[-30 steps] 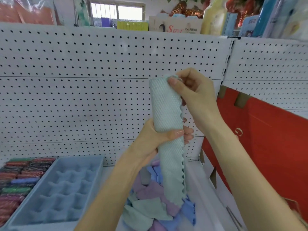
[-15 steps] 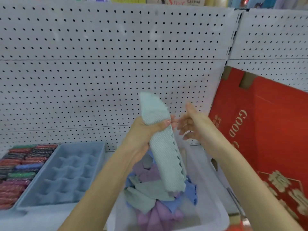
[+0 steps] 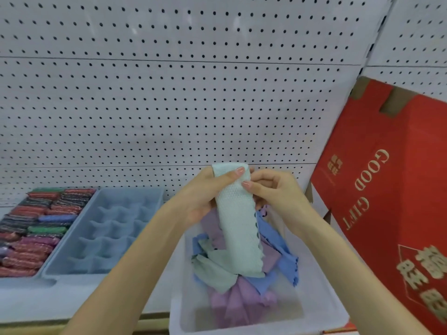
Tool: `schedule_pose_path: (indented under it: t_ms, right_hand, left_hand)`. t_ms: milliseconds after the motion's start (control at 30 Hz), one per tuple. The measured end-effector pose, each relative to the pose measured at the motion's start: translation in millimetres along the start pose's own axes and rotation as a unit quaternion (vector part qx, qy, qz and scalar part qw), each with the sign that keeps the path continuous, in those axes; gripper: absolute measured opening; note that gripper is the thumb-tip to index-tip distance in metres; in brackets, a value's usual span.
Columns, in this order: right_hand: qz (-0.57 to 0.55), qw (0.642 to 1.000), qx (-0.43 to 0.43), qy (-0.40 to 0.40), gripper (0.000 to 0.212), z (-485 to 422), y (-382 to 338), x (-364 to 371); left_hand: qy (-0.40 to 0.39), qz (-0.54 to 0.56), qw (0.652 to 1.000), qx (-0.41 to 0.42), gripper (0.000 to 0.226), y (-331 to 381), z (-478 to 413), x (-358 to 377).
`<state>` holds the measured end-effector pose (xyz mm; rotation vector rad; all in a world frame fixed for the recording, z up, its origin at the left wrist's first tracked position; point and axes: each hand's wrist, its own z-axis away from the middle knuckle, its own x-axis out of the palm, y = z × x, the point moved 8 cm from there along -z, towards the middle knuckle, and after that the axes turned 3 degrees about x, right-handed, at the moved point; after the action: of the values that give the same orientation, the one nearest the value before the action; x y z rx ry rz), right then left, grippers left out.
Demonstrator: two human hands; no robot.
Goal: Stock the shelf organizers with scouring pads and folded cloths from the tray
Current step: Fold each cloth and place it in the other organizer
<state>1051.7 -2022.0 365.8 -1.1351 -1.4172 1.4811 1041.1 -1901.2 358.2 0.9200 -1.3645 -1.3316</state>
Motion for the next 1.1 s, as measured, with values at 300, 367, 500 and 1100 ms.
schedule_pose_path:
  t_ms: [300, 367, 500, 1100]
  right_hand:
    - [-0.051, 0.997, 0.049, 0.011, 0.019, -10.3, 25.6, -7.2]
    - [-0.114, 0.993, 0.039, 0.004, 0.023, -13.1, 17.7, -8.6]
    - [-0.032, 0.984, -0.172, -0.024, 0.029, -1.8, -46.9, -15.4]
    - [0.020, 0.978, -0.175, 0.112, 0.039, 5.3, -55.9, -35.7]
  left_hand:
    - [-0.018, -0.078, 0.997, 0.020, 0.031, -13.7, -7.4, -17.5]
    - [-0.020, -0.023, 0.999, 0.044, 0.031, -4.5, -11.6, -16.2]
    - [-0.047, 0.061, 0.989, 0.125, 0.028, 29.5, -9.7, -14.9]
    - [0.039, 0.067, 0.968, 0.239, 0.028, 59.2, -17.3, 34.0]
